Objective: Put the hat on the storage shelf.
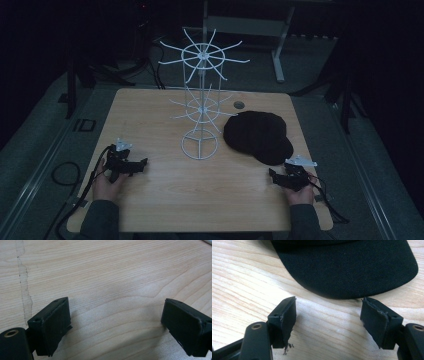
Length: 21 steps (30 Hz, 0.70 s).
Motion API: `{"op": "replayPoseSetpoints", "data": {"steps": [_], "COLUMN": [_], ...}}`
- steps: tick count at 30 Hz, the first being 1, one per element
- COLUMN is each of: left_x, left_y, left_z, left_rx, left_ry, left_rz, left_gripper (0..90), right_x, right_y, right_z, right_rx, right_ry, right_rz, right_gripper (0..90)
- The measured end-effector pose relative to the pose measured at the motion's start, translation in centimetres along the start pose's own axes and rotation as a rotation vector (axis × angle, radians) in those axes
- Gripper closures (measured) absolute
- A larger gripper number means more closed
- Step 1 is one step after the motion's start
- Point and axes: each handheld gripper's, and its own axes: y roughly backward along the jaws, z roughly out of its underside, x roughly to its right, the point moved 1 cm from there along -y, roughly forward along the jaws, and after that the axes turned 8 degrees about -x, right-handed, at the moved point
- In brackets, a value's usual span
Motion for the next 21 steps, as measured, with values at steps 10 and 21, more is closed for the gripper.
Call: {"op": "replayPoseSetpoints", "data": {"steps": [10, 21], "left_x": [0.0, 0.0], "left_y": [0.0, 0.0], "left_z": [0.0, 0.0], "left_rx": [-0.001, -0.001], "left_ry": [-0.003, -0.003], "left_rz": [0.002, 0.002], "left_gripper": [9.5, 9.6], "right_x": [-0.3, -0.5], "right_y": [-0.2, 0.8], "right_z": [-0.1, -1.1], "right_rx": [-0.012, -0.068], "right_ry": [0.016, 0.054], "right_rz": [-0.015, -0.037], "right_gripper": [19.2, 40.4]}}
